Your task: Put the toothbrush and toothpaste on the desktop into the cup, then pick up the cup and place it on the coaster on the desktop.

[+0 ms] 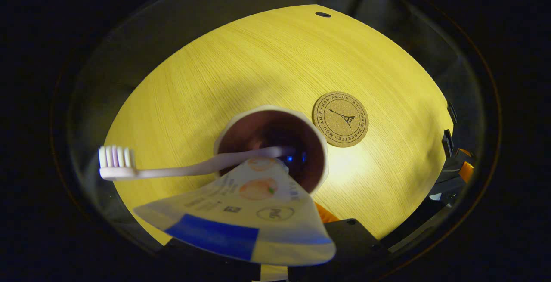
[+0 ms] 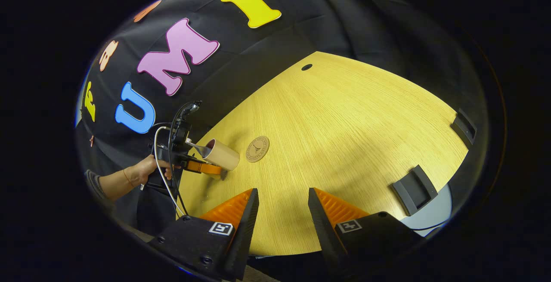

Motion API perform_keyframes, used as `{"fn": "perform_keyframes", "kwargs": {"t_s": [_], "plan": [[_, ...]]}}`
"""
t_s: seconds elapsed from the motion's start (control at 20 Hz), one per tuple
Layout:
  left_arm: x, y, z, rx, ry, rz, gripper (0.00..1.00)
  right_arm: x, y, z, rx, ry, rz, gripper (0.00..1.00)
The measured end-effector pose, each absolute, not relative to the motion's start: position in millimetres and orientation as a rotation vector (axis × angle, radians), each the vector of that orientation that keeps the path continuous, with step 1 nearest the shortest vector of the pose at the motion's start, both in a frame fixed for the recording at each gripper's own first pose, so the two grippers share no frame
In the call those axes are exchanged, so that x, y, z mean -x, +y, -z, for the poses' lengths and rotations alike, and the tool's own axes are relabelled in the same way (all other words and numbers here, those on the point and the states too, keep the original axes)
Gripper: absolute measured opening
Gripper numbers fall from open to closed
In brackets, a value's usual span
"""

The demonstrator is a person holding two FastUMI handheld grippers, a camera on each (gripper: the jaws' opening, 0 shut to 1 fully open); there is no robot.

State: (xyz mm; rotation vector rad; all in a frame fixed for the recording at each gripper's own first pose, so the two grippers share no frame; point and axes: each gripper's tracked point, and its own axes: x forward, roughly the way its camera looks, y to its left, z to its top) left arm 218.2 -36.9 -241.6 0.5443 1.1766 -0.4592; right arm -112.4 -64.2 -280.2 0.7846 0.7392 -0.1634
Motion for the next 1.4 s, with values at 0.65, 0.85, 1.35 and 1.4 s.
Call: {"fn": "perform_keyframes", "kwargs": {"t_s": [0.65, 0.85, 1.35, 1.4], "plan": [[-217, -75, 213, -0.542, 1.074, 0.519, 0.68, 111, -69, 281, -0.778, 0.745, 0.134, 0.72], [-215, -104, 216, -0.585, 1.073, 0.554, 0.68, 115, -84, 282, -0.798, 0.732, 0.161, 0.72], [-216, -145, 233, -0.627, 1.100, 0.580, 0.68, 123, -98, 281, -0.815, 0.735, 0.162, 0.71], [-217, -146, 234, -0.635, 1.102, 0.578, 0.68, 124, -99, 282, -0.814, 0.739, 0.163, 0.72]]}}
